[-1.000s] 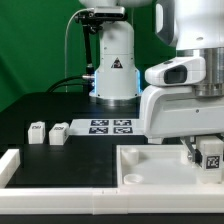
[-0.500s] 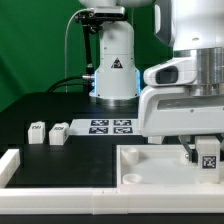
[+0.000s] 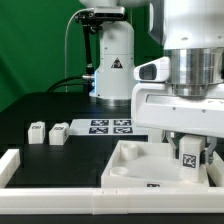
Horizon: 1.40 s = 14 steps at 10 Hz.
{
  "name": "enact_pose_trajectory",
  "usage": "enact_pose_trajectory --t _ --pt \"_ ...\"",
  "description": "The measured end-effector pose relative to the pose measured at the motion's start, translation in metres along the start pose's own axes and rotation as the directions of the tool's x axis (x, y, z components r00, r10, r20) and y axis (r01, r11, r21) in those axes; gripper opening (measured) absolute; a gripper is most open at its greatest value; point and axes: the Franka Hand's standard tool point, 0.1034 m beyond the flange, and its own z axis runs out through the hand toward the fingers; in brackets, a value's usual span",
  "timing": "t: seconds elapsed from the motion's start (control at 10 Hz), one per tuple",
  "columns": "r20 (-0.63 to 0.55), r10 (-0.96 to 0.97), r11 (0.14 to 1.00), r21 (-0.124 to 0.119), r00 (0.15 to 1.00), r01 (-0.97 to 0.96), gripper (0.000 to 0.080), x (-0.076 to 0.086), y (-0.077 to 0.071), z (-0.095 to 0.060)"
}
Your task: Assemble one leg
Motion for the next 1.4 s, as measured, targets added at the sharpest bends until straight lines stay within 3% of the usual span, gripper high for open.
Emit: enact_pose_trajectory --t 0.2,0.4,0.5,0.6,0.7,0.8,1.4 --pt "-0.027 0.115 0.993 -0.026 0.993 -0.115 0.0295 0.0047 0.0096 -0.0003" --pt "-0.031 0.112 0.993 -0.030 0.993 -0.113 0.0298 0.0060 0.0116 -0.0005" --pt "-0.031 0.111 0.993 -0.030 0.993 -0.112 0.0477 0.0058 0.0115 -0.0004" --pt "-0.031 0.111 0.993 -0.030 0.993 -0.112 0.0477 0.0058 0.0115 -0.0004" --pt "-0.031 0.111 0.993 -0.030 0.993 -0.112 0.0610 0.0058 0.0115 -0.0004" --pt "-0.031 0.111 0.993 -0.030 0.993 -0.112 0.0638 0.0058 0.0115 -0.0004" --pt "-0.031 0.111 0.993 -0.030 0.993 -0.112 0.0649 0.0058 0.0115 -0.0004"
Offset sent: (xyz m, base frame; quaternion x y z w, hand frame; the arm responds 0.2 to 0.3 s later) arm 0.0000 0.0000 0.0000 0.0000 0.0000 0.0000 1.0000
